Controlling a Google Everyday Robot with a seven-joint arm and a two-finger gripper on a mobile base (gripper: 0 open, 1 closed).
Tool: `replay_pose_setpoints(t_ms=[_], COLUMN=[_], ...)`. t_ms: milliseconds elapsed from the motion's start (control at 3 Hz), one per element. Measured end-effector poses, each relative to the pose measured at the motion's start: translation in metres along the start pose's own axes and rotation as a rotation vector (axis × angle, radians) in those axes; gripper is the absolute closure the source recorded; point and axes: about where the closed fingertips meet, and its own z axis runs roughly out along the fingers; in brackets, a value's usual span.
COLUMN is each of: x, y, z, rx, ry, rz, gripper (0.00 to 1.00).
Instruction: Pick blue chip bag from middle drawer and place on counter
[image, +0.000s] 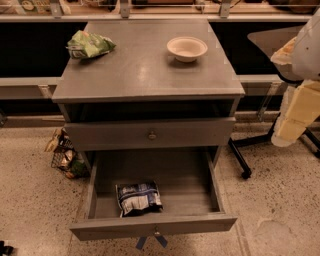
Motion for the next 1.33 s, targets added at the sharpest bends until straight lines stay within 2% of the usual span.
replay_pose_setpoints(t_ms=[333,667,1000,1333], x=[-0.001,-0.010,-0.033,-0.060], y=[0.000,0.010,0.028,0.041], z=[0.001,0.028,0.065,0.103], rx=[0.001,0.012,0.015,0.018], ry=[-0.003,-0.049,-0.153,-0.289], rz=[0.000,-0.001,-0.035,-0.060], gripper=[0.00,0.00,0.00,0.00])
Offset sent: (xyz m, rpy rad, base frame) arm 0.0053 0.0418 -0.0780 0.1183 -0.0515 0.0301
